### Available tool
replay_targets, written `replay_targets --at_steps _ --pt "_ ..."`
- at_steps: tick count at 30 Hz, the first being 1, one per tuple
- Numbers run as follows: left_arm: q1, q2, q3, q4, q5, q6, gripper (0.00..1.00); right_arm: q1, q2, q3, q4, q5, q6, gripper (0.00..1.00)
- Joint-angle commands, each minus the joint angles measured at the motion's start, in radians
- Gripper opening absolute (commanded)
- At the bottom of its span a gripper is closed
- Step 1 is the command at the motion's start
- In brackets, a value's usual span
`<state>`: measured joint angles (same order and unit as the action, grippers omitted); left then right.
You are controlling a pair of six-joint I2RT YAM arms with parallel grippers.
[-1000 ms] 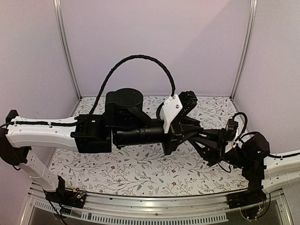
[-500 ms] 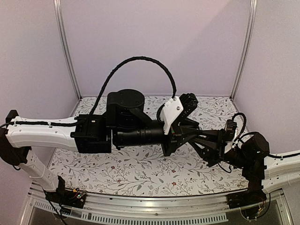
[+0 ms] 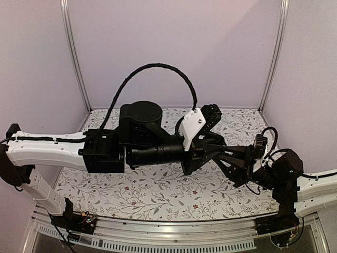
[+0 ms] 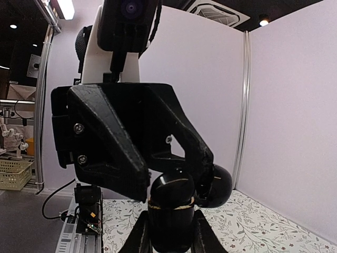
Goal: Insert the wireless bluetooth earbuds into the charging case
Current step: Insert the right earbud into the right side groove of the charging case, then adjust the right earbud in the right side groove of the charging case.
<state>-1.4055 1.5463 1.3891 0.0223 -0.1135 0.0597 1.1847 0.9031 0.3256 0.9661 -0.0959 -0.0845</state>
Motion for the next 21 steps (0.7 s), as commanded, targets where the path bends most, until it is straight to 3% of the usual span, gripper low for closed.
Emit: replay_targets --at_steps 1,5,7,10,15,21 --pt "-0.007 -0.019 -0.006 -0.040 -0.037 0.006 0.33 0.007 -0.023 -0.007 0.083 -0.004 0.015 0.00" --pt "-0.009 -0.042 -0.007 -0.038 -0.041 0.006 0.39 0.007 -0.020 -0.012 0.085 0.013 0.019 0.00" --pt "-0.009 -0.067 -0.019 -0.009 -0.048 0.002 0.48 0.007 -0.021 -0.015 0.083 0.025 0.019 0.00" --pt "-0.009 -0.105 -0.049 0.023 -0.063 -0.005 0.64 0.008 -0.018 -0.014 0.078 0.046 0.018 0.00" --pt "-0.009 -0.098 -0.035 0.004 -0.107 -0.019 0.99 0.007 -0.012 0.001 0.041 0.106 0.004 0.00" --pt "-0.008 -0.020 0.071 -0.119 -0.216 -0.045 1.00 0.007 0.005 0.030 -0.022 0.138 -0.019 0.00"
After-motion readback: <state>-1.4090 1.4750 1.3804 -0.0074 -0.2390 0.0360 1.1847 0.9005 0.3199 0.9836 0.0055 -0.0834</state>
